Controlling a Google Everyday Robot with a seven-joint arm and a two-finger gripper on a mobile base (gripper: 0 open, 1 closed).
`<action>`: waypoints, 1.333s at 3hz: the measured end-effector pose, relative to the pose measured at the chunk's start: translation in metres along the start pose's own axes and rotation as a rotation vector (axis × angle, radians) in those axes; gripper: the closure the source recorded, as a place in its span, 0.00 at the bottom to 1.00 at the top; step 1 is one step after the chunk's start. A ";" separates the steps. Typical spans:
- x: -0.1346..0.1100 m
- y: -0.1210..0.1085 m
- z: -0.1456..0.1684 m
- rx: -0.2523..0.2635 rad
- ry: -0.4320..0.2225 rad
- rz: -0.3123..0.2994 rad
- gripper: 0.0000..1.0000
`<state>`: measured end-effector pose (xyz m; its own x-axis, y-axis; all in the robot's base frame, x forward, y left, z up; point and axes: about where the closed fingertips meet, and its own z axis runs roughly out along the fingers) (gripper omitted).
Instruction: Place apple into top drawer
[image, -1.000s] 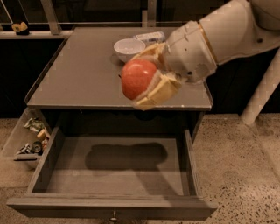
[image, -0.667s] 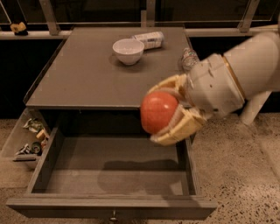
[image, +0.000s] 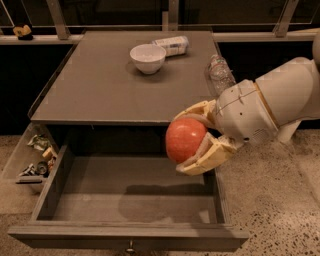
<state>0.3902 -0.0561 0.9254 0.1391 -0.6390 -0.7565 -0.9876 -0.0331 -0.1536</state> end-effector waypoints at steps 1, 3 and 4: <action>0.021 -0.038 0.033 0.003 -0.005 -0.018 1.00; 0.040 -0.071 0.088 -0.011 -0.036 -0.025 1.00; 0.050 -0.065 0.107 -0.014 -0.046 -0.003 1.00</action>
Offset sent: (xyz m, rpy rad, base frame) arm 0.1213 0.0710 -0.1218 0.0547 -0.0030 0.0459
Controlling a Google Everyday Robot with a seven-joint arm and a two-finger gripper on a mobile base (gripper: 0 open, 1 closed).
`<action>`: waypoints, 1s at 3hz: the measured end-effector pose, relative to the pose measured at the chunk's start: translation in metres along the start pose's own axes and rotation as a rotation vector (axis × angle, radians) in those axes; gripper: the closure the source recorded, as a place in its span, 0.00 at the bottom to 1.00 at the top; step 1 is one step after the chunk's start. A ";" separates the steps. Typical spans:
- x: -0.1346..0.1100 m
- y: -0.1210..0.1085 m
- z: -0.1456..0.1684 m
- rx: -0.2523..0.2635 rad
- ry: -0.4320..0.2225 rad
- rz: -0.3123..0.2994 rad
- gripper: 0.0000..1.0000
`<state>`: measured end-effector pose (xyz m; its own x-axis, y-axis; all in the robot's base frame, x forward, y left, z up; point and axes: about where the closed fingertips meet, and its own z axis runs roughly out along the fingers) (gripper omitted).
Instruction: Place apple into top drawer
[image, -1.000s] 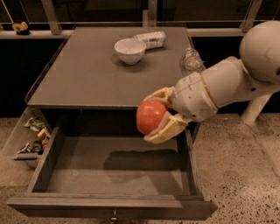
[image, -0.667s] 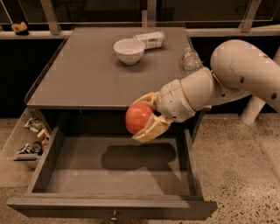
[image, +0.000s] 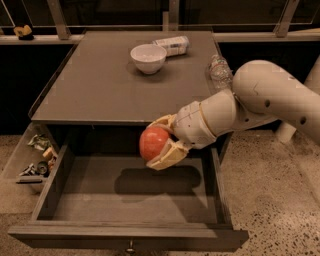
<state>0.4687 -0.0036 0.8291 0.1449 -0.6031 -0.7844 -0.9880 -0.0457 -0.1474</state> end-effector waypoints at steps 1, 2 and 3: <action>0.022 0.029 0.044 -0.008 -0.062 0.071 1.00; 0.049 0.079 0.096 -0.056 -0.098 0.160 1.00; 0.059 0.098 0.108 -0.087 -0.080 0.176 1.00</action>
Offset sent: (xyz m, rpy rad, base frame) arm -0.1292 0.0714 -0.1924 0.1326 0.3149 -0.0499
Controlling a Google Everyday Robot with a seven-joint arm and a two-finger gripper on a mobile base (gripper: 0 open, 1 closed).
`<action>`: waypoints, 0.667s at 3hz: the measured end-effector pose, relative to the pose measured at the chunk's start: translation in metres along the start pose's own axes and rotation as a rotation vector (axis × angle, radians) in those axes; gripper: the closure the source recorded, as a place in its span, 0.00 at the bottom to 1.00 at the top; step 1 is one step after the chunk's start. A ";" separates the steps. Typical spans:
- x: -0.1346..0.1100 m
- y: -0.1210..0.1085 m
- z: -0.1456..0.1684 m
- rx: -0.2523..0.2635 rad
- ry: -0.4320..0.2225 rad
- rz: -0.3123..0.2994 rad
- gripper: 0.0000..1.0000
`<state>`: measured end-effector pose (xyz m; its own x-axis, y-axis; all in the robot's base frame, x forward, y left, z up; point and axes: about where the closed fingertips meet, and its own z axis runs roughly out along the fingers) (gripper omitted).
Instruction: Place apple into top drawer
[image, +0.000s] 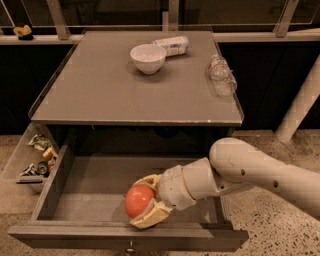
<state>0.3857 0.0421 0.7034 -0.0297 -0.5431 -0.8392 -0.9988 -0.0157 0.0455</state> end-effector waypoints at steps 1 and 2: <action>-0.002 -0.002 -0.001 0.004 -0.002 -0.004 1.00; 0.021 -0.021 0.010 0.024 0.012 0.016 1.00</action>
Offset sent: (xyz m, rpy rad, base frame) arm 0.0516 -0.0109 -0.0689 -0.0380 0.0088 -0.0825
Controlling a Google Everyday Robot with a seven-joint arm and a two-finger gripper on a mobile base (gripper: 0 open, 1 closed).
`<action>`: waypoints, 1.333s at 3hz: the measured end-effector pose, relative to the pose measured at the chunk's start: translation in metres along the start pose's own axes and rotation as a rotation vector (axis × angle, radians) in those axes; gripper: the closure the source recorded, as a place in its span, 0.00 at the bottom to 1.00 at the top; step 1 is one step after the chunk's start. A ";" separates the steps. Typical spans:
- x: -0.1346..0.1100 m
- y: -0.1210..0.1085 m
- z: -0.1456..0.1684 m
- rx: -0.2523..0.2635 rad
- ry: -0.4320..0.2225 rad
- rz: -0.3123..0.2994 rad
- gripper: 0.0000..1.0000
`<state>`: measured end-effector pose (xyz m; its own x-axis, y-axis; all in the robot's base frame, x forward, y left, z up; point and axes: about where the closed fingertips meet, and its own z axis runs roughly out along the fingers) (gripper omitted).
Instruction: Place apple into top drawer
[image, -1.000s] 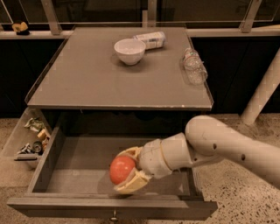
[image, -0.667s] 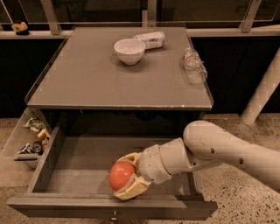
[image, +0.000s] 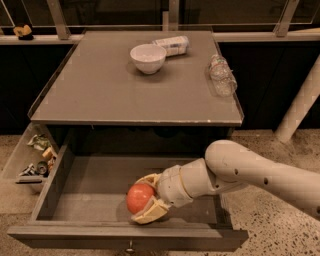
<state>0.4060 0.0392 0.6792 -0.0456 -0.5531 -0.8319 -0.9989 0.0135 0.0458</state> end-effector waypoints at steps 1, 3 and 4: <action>0.031 -0.027 0.017 0.013 0.015 0.006 1.00; 0.038 -0.027 0.024 -0.001 0.012 0.017 0.82; 0.038 -0.027 0.024 -0.001 0.012 0.017 0.59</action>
Offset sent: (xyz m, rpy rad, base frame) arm 0.0218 -0.0032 -0.0304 -0.0146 -0.0035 -0.0134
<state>0.4309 0.0373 0.6330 -0.0622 -0.5624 -0.8245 -0.9979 0.0220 0.0603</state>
